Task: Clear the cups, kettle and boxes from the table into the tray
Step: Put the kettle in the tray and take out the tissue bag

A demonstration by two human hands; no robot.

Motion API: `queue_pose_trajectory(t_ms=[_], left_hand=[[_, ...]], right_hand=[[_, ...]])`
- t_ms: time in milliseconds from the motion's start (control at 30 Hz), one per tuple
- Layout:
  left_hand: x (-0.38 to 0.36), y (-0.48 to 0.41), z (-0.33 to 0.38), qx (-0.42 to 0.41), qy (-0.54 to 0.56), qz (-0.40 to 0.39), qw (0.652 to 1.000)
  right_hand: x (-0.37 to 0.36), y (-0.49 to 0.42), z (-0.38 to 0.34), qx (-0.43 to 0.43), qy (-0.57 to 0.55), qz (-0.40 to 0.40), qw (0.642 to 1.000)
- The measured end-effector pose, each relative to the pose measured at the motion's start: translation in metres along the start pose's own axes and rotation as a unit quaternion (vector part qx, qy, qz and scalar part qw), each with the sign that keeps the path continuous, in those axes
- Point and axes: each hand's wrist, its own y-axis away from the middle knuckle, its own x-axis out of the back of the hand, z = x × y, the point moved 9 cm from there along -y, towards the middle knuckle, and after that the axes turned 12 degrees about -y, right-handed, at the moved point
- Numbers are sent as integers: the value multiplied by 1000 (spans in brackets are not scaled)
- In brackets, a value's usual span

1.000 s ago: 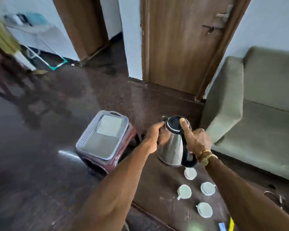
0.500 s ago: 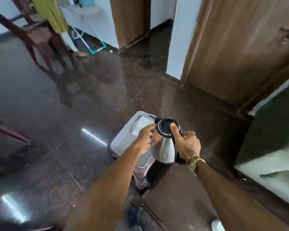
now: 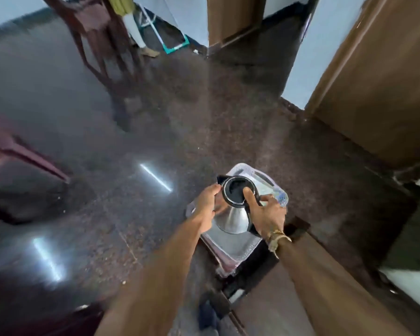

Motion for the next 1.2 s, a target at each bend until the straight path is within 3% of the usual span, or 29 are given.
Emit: queue_pose_trajectory(t_ms=[200,400,1200], left_hand=[[11,-9,-10,2,35,-10,999],[14,-20,-26,-8,-4,-30,1000],[18,-45,-69,-5,10,-22,1000]], right_hand=[[-30,-2,22,-31,-38,-16,999],[-42,-7,35,-30,-12,-24,999],[-63,-8,76,-28,-9,-39,999]])
